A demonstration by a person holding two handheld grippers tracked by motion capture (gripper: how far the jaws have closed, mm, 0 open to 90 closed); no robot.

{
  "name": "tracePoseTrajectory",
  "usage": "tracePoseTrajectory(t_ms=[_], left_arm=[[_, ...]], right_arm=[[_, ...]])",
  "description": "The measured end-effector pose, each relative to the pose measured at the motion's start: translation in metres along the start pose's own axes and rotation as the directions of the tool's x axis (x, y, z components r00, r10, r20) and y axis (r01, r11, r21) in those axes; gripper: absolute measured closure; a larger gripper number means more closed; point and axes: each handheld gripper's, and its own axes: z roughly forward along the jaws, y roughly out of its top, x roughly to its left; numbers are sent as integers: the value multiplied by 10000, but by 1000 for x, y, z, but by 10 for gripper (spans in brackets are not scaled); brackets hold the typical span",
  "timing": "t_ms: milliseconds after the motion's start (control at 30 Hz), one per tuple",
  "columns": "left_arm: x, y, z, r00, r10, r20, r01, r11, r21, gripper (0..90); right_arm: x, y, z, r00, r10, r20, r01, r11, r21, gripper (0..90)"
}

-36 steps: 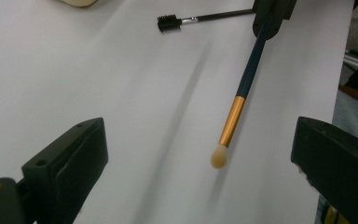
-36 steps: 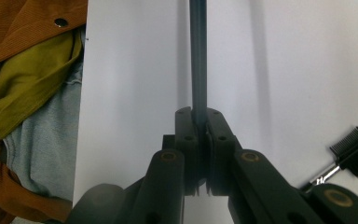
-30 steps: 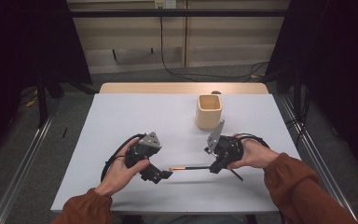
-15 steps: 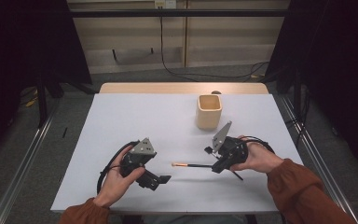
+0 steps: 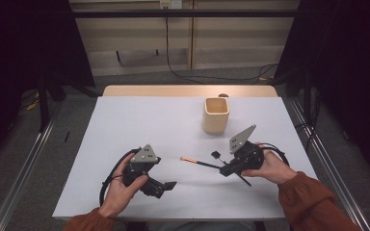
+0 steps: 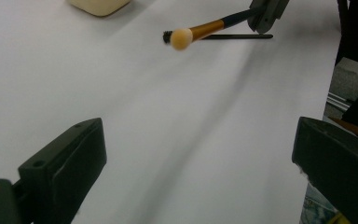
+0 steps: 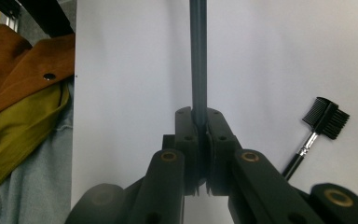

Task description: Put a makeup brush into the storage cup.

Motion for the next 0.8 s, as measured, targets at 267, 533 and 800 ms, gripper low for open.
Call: tracePoseTrajectory(t_ms=[267,533,800], left_arm=[[1,-1,-2,10000,-30,-93,29,9999,-136,32],[2,-1,-3,9999,-83,-118,80,9998,-188,31],[4,-2,-3,9997,-184,-173,180,9996,-235,29]], right_arm=[[6,-3,3,9999,102,2,-101,9946,-1032,857],[9,-4,5,9996,222,-157,-250,9790,-2026,857],[12,-10,12,9990,245,-378,-337,9632,-2668,857]])
